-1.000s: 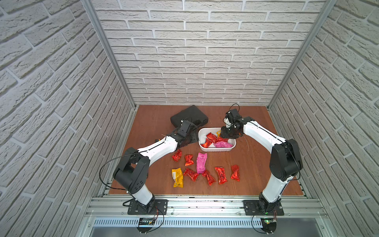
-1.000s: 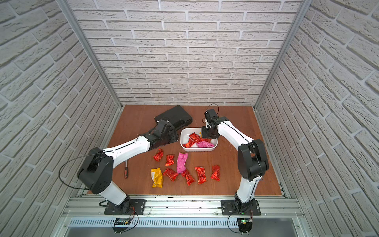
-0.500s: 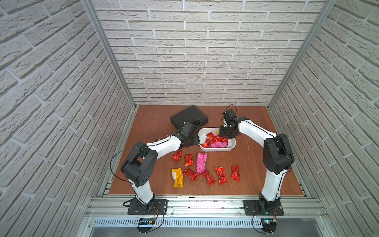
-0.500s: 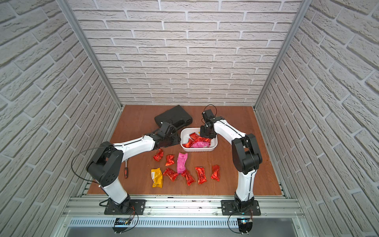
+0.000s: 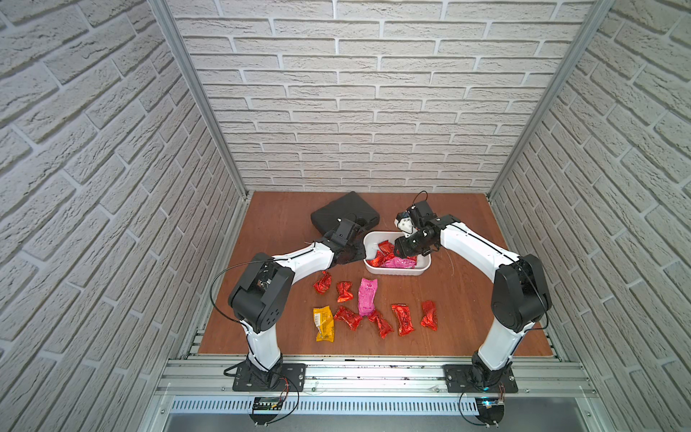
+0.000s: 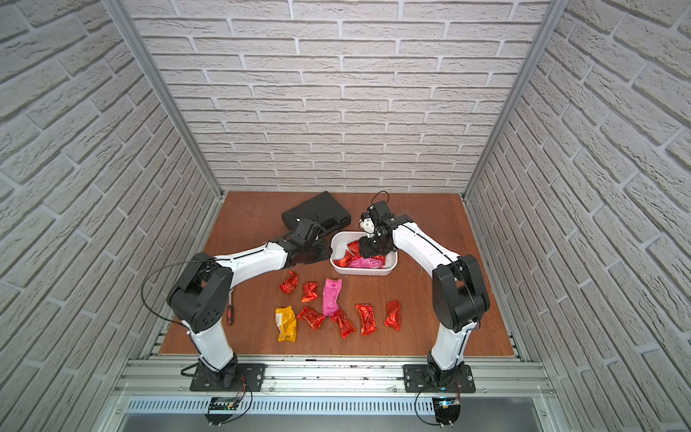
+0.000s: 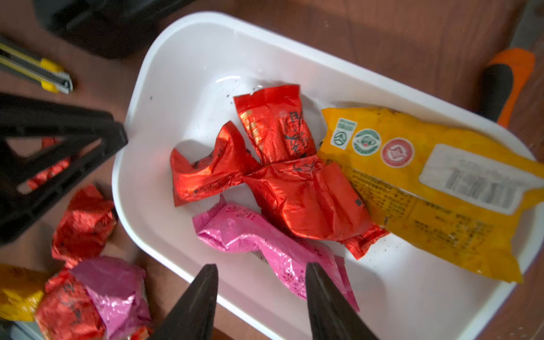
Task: Take the tea bags out of the storage box
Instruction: Pick up the tea bag from the storage box.
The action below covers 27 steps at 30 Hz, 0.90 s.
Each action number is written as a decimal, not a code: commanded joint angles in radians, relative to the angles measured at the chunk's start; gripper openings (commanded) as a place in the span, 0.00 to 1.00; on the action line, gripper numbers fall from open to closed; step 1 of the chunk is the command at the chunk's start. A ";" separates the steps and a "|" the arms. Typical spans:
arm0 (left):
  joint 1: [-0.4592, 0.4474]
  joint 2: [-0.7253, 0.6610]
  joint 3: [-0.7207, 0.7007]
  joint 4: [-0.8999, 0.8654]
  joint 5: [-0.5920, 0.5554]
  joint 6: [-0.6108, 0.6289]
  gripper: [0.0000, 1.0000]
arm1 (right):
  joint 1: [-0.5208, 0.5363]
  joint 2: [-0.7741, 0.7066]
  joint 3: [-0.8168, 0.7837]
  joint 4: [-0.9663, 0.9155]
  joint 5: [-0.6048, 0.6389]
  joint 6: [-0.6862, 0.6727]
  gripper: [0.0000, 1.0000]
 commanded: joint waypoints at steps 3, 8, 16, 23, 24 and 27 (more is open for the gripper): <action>0.013 0.015 0.019 -0.012 -0.008 0.021 0.43 | 0.002 0.036 0.093 -0.126 0.019 -0.340 0.54; 0.013 -0.017 0.010 0.002 -0.022 0.033 0.52 | 0.002 0.115 0.143 -0.176 0.018 -0.387 0.53; 0.013 -0.082 -0.061 0.120 -0.021 0.046 0.57 | 0.003 0.178 0.137 -0.173 0.011 -0.394 0.51; 0.013 -0.132 -0.110 0.205 -0.036 0.048 0.57 | 0.003 0.227 0.138 -0.143 0.033 -0.388 0.47; 0.013 -0.134 -0.112 0.209 -0.036 0.048 0.57 | 0.003 0.233 0.143 -0.145 0.031 -0.390 0.45; 0.014 -0.133 -0.110 0.202 -0.034 0.046 0.57 | 0.003 0.242 0.149 -0.149 0.018 -0.394 0.35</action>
